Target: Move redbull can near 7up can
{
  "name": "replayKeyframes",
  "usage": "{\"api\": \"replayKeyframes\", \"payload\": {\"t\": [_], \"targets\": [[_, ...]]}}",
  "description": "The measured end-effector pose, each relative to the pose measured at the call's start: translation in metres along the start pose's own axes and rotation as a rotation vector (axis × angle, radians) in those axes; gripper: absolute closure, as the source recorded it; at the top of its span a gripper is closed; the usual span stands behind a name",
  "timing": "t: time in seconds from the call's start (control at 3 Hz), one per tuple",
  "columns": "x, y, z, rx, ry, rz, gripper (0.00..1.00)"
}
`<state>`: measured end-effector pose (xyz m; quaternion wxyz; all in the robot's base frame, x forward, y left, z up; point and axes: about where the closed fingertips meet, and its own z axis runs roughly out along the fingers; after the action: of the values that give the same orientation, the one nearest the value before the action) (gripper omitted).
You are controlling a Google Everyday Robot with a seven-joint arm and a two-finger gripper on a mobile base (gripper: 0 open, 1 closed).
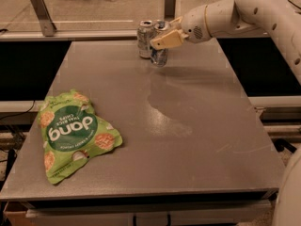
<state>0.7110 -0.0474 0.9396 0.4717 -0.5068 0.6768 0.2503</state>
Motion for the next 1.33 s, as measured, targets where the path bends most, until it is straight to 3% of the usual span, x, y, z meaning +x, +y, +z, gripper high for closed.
{"api": "replayKeyframes", "payload": {"t": [0.33, 1.33], "targets": [[0.004, -0.013, 0.015, 0.009, -0.002, 0.024, 0.83], [0.013, -0.047, 0.033, 0.049, 0.010, 0.037, 0.13]]}}
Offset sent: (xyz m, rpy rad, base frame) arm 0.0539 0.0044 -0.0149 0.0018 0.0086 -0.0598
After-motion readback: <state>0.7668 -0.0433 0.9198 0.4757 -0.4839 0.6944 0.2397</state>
